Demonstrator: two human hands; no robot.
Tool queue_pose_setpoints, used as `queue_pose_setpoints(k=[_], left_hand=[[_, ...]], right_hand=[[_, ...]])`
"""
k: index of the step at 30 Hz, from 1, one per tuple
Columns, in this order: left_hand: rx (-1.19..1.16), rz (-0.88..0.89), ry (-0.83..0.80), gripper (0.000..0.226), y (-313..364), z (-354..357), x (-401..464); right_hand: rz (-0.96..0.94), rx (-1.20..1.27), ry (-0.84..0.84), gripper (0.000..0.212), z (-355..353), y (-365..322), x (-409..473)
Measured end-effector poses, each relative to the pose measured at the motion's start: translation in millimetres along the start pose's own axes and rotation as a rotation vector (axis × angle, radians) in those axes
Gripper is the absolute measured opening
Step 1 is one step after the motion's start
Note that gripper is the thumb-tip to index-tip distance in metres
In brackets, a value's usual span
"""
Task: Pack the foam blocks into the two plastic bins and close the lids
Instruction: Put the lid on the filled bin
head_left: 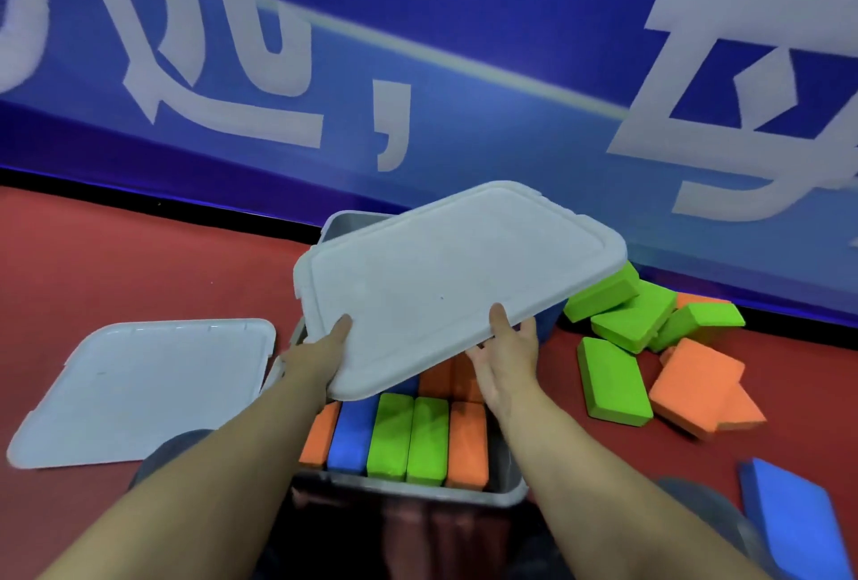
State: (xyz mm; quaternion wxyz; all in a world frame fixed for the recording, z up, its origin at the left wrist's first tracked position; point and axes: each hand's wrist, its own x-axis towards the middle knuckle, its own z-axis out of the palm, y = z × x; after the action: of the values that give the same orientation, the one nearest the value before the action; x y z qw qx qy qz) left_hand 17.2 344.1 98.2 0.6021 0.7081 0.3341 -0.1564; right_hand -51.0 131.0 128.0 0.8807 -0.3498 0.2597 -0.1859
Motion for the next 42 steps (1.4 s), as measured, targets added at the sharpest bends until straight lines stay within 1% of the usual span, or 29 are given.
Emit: queue_pose_setpoints(k=[1,2,3,4,6,8,9,11,13,15,17,19,21,22,23,24,25,27,30,32,33,35,38,40,42], left_hand=[[-0.152,-0.014,-0.090,0.097,-5.5,-2.9,0.9],[-0.244,-0.002,-0.139,0.078,-10.9,-4.9,2.2],[-0.287,0.023,-0.146,0.067,-15.8,-6.6,3.4],[-0.312,0.044,-0.138,0.065,-20.1,-7.9,4.9],[-0.352,0.067,-0.115,0.071,-25.2,-10.4,8.8],[-0.328,0.090,-0.083,0.071,-26.6,-17.0,11.7],[-0.286,0.110,-0.064,0.067,-27.8,-22.4,14.6],[-0.168,0.199,-0.040,0.057,-30.0,-35.3,20.1],[-0.088,0.269,-0.025,0.058,-32.8,-49.7,23.7],[-0.050,0.297,-0.032,0.061,-38.4,-65.1,28.4],[0.004,0.326,-0.044,0.065,-48.6,-79.4,29.4],[0.052,0.338,-0.065,0.069,-63.5,-89.2,36.2],[0.092,0.346,-0.077,0.072,-73.5,-92.3,40.6],[0.112,0.346,-0.082,0.074,-77.1,-92.6,44.0],[0.128,0.344,-0.082,0.076,-80.2,-93.0,48.2],[0.137,0.338,-0.082,0.076,-82.2,-93.4,51.6],[0.154,0.333,-0.075,0.075,-84.5,-93.6,56.2],[0.213,0.341,-0.044,0.072,-91.2,-95.8,68.9],[0.383,0.366,-0.019,0.068,-100.7,-95.8,88.8],[0.488,0.322,0.018,0.076,-104.7,-93.4,104.7],[0.568,0.283,0.061,0.083,-105.5,-91.1,111.6],[0.682,0.231,0.130,0.089,-107.2,-84.4,123.1],[0.663,0.200,0.101,0.092,-112.2,-71.0,129.3],[0.674,0.171,0.044,0.096,-120.9,-66.8,133.5],[0.698,0.158,0.027,0.099,-127.3,-65.5,137.9]], right_hand=[[0.011,-0.003,-0.004,0.037,-1.4,2.8,0.3],[0.025,-0.015,-0.006,0.037,-2.5,4.8,1.0],[0.041,-0.043,-0.009,0.038,-3.4,7.6,2.6],[0.053,-0.085,-0.007,0.039,-6.7,10.6,6.2],[0.025,-0.229,0.032,0.049,-16.9,16.2,16.3],[-0.028,-0.390,0.113,0.079,-31.1,15.0,24.7],[-0.052,-0.468,0.160,0.096,-39.6,10.9,27.8],[-0.075,-0.742,0.301,0.118,-62.7,-1.1,35.4],[-0.060,-1.070,0.424,0.127,-92.4,-14.5,40.2],[-0.037,-1.254,0.455,0.129,-121.4,-17.6,46.8],[0.035,-1.301,0.418,0.134,-140.9,-13.5,47.6],[0.137,-1.263,0.365,0.146,-157.2,-0.6,50.1],[0.260,-1.328,0.339,0.155,-164.7,13.3,45.7],[0.315,-1.392,0.333,0.149,-165.7,18.7,42.0],[0.350,-1.447,0.343,0.137,-167.8,23.8,39.1],[0.354,-1.485,0.355,0.127,-171.6,28.5,38.5],[0.352,-1.496,0.358,0.124,-173.9,32.4,38.0],[0.348,-1.516,0.335,0.123,-177.1,41.0,38.5],[0.352,-1.539,0.322,0.123,-178.8,55.7,41.7],[0.364,-1.557,0.327,0.124,-178.4,64.0,43.6],[0.371,-1.559,0.329,0.124,-179.8,68.8,45.5],[0.387,-1.554,0.324,0.121,-182.9,77.0,47.9],[0.383,-1.549,0.317,0.119,-190.9,85.0,51.1],[0.388,-1.554,0.321,0.123,-196.9,88.6,52.7],[0.394,-1.557,0.315,0.128,-200.6,91.8,53.8]])
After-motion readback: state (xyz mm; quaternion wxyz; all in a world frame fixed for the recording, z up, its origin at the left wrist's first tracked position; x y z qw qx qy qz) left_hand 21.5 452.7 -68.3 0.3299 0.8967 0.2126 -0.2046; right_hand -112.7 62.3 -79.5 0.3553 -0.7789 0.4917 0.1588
